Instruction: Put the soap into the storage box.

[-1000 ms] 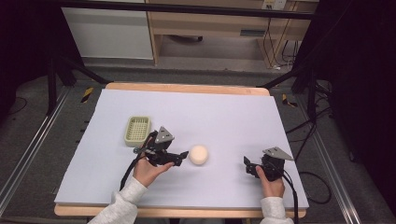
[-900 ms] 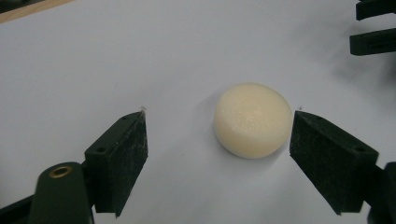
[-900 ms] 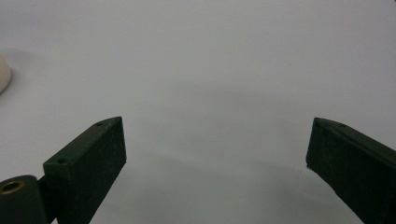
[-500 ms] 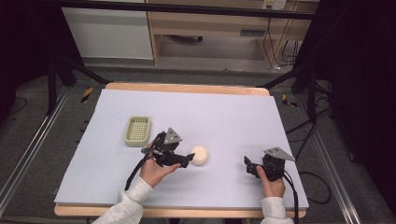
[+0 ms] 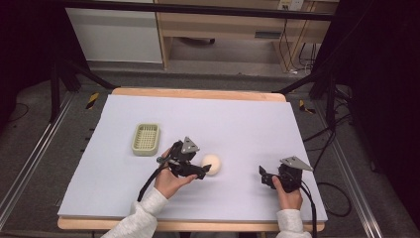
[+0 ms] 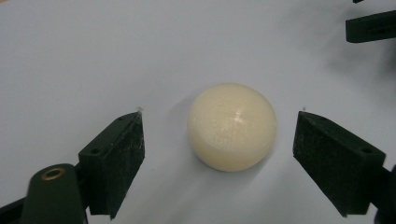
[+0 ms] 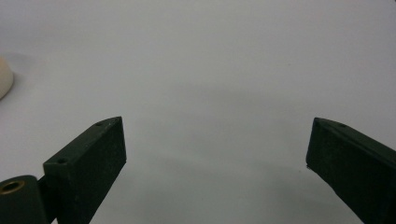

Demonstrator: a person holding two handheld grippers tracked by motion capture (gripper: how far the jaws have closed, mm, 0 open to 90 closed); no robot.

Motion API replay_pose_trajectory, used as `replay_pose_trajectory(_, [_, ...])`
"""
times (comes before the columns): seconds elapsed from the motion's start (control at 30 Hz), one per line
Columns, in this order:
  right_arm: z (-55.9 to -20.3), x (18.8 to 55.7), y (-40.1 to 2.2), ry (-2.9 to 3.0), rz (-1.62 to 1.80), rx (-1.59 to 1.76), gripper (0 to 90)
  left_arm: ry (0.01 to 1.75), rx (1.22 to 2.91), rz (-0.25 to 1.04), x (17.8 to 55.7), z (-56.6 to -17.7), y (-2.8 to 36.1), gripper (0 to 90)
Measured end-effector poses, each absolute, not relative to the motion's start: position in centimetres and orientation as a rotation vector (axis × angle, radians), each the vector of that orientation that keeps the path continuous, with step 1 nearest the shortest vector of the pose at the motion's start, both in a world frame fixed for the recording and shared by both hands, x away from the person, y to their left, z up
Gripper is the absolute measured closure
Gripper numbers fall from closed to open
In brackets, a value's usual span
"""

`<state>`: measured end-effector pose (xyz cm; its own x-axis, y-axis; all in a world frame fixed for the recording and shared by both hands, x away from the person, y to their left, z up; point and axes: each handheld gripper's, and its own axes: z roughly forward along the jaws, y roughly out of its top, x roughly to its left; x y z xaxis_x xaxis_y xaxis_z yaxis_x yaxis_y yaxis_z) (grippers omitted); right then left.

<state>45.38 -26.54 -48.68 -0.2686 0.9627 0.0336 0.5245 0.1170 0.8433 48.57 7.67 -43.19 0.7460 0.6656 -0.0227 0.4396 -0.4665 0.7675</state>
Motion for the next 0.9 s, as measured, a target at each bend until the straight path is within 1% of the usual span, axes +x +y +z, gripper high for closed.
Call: replay_pose_trajectory(0.9, [-48.7, 45.4, -26.5, 1.862, 1.048, 1.435, 5.3, 0.834, 2.184, 0.326, 49.0, -44.7, 5.0, 15.8])
